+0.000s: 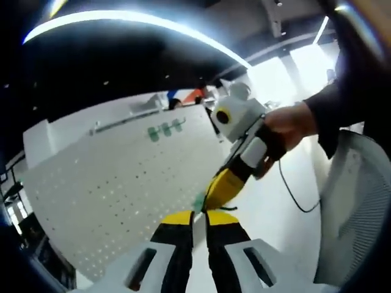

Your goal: Insert the hook assembly into the mounting plate slot until the hook locks in place.

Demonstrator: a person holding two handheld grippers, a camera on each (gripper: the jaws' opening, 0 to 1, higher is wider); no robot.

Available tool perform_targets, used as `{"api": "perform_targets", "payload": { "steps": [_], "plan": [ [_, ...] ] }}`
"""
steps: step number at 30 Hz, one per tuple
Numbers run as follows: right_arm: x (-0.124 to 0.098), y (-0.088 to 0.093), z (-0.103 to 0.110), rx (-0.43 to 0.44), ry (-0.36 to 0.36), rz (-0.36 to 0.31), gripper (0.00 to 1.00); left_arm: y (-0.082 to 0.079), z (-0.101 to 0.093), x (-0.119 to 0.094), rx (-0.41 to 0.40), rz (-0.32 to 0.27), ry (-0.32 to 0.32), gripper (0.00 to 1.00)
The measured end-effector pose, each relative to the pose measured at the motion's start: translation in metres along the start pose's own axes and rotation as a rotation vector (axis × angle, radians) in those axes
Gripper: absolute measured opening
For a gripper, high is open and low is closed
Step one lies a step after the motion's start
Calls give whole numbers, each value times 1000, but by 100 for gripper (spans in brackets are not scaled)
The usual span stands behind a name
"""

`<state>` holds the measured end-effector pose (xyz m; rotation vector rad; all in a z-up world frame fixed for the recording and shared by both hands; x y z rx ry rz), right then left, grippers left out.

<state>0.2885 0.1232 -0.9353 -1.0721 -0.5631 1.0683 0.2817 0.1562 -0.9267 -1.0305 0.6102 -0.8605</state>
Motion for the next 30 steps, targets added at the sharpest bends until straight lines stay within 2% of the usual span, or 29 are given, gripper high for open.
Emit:
{"api": "perform_targets", "payload": {
  "steps": [10,13,20,30],
  "plan": [
    [-1,5,-1,52,-8,20,1,-2,-4,2,21,-12,22,3],
    [-1,7,-2,68,-10,29,2,-4,-6,2,-10,-24,32,2],
    [0,9,-3,73,-6,43,2,0,-5,0,-76,0,26,1],
    [0,9,0,31,0,52,4,4,-3,-1,-148,22,11,1]
  ]
}}
Point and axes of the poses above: the point that each gripper's makers call its tool centre point, and the gripper's own axes: x roughly forward along the fingers, z roughly to its left, y roughly out of its underside, the point moved 2 cm from there along -x, roughly backward along the fingers, and after that the axes turned 5 degrees about -z, right-handed, at the moved point
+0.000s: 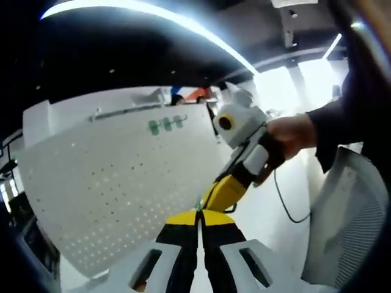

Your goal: Insert the hook assembly into the mounting plate slot until the hook locks in place.

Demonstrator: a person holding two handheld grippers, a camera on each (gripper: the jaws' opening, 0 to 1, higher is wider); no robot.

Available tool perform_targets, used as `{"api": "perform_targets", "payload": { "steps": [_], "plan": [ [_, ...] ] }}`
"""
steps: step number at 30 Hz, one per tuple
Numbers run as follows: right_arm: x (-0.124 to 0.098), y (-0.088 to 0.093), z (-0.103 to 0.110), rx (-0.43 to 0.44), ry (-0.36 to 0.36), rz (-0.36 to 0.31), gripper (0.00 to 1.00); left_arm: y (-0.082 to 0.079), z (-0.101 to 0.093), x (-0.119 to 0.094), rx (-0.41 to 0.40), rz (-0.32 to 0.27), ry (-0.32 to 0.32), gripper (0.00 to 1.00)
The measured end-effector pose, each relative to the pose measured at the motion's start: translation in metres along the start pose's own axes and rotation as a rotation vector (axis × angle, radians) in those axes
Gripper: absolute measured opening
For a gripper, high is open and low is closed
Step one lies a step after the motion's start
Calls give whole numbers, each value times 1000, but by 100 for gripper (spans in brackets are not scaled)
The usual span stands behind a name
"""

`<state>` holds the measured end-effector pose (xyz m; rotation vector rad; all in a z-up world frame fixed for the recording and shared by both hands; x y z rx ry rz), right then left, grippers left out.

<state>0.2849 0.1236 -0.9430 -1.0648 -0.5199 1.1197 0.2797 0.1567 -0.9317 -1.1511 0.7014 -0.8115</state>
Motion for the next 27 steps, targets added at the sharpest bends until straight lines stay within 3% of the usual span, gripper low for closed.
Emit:
{"api": "perform_targets", "payload": {
  "steps": [13,24,27],
  "plan": [
    [3,-10,6,-82,22,-19,10,5,8,-2,-62,21,-42,1],
    [2,-19,13,-436,168,-15,17,10,23,-7,-120,33,-112,1],
    [2,-24,13,-536,231,-52,17,10,26,-9,-155,25,-125,1]
  ]
}}
Point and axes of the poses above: the point that each gripper's makers call its tool centre point, and the gripper's own axes: x roughly forward along the fingers, z roughly to its left, y roughly out of its underside, the point moved 2 cm from there along -x, roughly backward along the fingers, and after that the axes turned 5 degrees about -z, right-handed, at the moved point
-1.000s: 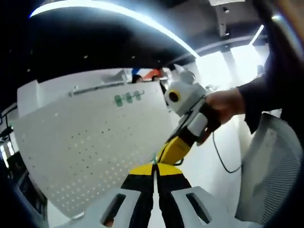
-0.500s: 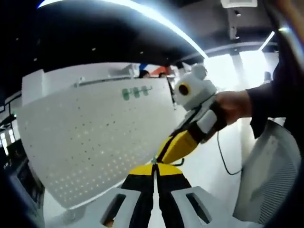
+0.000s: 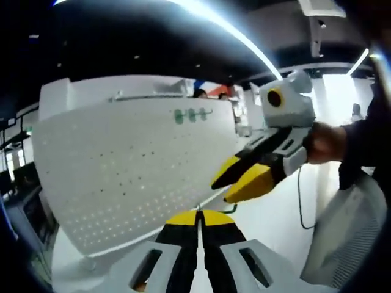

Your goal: Insert the hook assembly into the mounting plate slot until the hook locks in place.

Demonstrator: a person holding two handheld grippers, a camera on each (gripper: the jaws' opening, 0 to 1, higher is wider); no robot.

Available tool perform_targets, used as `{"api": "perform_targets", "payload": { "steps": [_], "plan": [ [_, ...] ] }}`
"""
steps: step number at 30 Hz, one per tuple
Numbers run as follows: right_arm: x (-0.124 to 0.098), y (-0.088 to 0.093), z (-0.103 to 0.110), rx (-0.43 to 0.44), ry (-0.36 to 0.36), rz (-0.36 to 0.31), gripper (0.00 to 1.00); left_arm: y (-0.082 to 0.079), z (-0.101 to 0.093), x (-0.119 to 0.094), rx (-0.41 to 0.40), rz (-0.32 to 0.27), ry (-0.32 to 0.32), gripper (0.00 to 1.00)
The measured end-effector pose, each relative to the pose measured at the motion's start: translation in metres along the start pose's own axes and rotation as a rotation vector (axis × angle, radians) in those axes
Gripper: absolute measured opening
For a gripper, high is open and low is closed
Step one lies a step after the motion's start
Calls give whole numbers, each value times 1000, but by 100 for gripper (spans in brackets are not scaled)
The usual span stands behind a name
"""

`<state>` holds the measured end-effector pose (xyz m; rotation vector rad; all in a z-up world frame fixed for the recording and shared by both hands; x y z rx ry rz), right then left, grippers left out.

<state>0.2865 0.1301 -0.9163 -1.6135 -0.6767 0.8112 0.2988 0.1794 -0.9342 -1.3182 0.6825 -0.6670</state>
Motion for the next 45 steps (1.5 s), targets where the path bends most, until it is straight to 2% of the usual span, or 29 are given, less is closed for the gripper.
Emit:
{"api": "perform_targets", "payload": {
  "steps": [5,11,15,26,37,45],
  "plan": [
    [0,2,1,-71,79,-13,16,2,2,-1,-20,3,-16,1],
    [-6,9,3,-59,149,-46,16,3,6,-1,-62,0,-27,1],
    [-5,15,1,-52,158,-36,16,3,6,-1,-104,-11,-19,1],
    [5,18,6,-163,160,-27,13,1,3,-1,-169,-19,-5,1],
    [12,16,11,-215,145,-26,8,2,-1,-1,-275,-19,21,1],
    [14,18,11,-262,145,-1,4,3,-3,0,-338,-21,38,1]
  ]
}}
Point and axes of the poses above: the point that each gripper's makers call its tool centre point, and the gripper's own axes: x roughly forward along the fingers, z roughly to its left, y roughly out of its underside, the point moved 2 cm from there along -x, roughly backward along the fingers, and after that the axes turned 5 degrees about -z, right-handed, at the moved point
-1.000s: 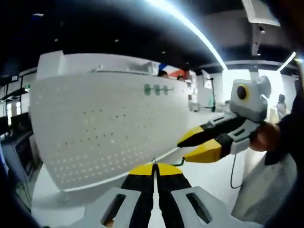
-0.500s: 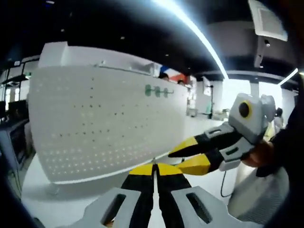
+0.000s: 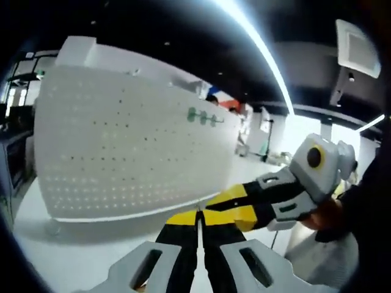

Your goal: Insert the hook assembly into the mounting plate slot until the hook locks in place.

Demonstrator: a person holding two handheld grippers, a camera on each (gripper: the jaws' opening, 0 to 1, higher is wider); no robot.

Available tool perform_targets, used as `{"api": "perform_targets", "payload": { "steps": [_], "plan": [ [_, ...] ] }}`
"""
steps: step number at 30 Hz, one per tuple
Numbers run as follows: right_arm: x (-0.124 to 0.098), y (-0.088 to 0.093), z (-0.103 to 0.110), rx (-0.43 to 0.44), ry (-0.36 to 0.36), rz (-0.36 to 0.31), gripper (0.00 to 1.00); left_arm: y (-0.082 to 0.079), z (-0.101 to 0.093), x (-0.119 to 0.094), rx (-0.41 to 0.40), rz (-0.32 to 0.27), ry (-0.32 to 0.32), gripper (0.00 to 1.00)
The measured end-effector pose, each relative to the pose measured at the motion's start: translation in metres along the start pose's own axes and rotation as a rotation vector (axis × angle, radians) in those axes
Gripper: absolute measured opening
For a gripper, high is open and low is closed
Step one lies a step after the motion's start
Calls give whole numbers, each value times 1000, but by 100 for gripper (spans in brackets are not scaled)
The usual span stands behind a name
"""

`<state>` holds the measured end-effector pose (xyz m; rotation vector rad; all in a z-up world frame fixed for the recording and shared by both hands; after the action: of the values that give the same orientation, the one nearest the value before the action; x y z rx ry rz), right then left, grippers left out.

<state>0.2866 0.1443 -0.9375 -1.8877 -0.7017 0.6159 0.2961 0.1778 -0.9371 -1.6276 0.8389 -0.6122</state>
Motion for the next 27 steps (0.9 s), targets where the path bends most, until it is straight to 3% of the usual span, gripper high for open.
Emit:
{"api": "perform_targets", "payload": {
  "steps": [22,27],
  "plan": [
    [-2,2,-1,6,3,5,2,2,-4,1,-49,5,23,1],
    [-2,3,-3,40,6,1,2,1,-6,2,71,-4,37,2]
  ]
}}
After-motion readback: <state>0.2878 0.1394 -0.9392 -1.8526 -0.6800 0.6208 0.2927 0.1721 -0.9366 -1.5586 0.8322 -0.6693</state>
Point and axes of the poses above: the point that each gripper's makers call its tool centre point, and the gripper's own axes: x roughly forward along the fingers, z roughly to its left, y roughly out of its underside, the point moved 2 cm from there along -x, roughly backward along the fingers, and after that the axes turned 5 degrees about -z, right-handed, at the moved point
